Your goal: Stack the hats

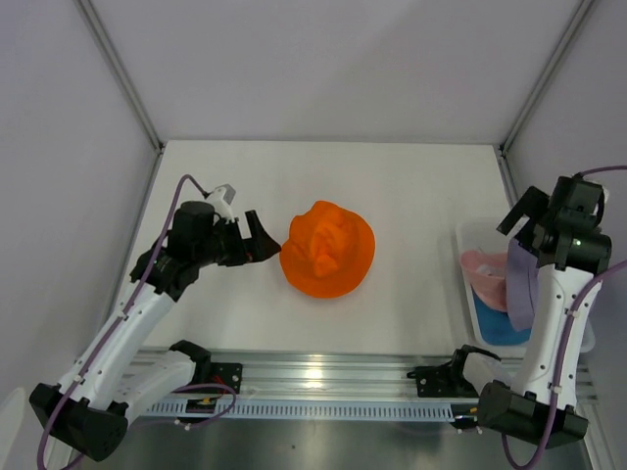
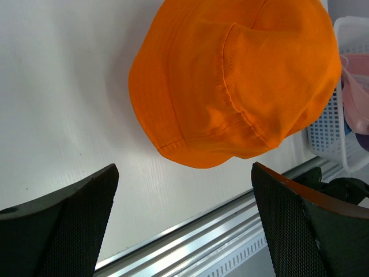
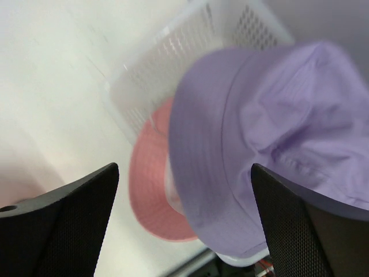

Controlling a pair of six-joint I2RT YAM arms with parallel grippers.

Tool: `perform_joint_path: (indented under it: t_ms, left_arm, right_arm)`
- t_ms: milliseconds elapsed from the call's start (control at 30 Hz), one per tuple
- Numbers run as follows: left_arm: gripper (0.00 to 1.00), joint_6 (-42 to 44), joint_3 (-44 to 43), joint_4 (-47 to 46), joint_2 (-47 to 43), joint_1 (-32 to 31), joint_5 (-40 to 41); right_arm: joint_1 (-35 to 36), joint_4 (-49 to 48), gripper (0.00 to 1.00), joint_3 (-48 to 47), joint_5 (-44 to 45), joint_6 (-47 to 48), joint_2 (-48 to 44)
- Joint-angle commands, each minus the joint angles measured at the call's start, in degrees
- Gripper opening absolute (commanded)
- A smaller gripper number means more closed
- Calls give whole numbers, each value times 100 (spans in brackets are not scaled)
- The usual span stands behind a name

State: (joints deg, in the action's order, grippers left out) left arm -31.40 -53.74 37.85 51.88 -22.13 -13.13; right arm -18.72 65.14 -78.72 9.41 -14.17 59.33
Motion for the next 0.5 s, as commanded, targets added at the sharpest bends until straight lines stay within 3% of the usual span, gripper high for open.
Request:
perform_joint_path:
  t_ms: [0, 100, 200, 233, 333, 467]
  left_arm:
    - [99, 134, -322, -128, 33, 33, -147]
    - [100, 143, -383, -119, 59, -10, -155]
    - [100, 134, -523, -93, 138, -37, -278]
    - [99, 134, -541, -84, 147, -37, -304]
    - [100, 134, -690, -14, 252, -37, -427]
    - [100, 134, -831, 82, 358, -46, -551]
  right_arm:
    - [-53, -134, 99, -828, 219, -156, 25]
    - [-53, 182, 100, -1469, 298, -209, 280]
    - [-61, 551, 100, -1726, 1200, -419, 334]
    - [-62, 561, 100, -1656, 1926, -506, 273]
    - [-245, 280, 100, -867, 3028, -665, -113]
    - [-500, -123, 100, 91, 3181, -946, -413]
